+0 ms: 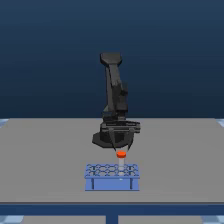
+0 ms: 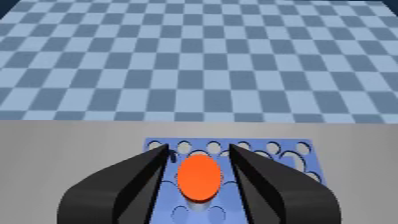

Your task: Pick up the centrifuge tube on the rack

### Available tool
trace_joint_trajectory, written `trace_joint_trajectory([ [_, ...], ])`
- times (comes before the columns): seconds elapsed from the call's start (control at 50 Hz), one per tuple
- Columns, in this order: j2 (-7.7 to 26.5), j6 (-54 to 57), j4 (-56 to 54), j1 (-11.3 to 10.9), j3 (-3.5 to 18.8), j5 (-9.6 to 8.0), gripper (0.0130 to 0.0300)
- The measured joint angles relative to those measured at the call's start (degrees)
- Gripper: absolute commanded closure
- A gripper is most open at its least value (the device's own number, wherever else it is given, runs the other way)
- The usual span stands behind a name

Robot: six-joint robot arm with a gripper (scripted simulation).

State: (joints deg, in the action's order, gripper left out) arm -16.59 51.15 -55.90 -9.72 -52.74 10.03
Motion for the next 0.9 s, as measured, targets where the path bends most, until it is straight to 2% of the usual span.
trace_joint_trajectory([
  [0.36, 1.39, -9.25, 9.25, 0.00, -0.93, 1.27, 0.0130],
  [0.9, 4.53, -22.86, 22.38, 0.00, -2.68, 4.80, 0.0130],
])
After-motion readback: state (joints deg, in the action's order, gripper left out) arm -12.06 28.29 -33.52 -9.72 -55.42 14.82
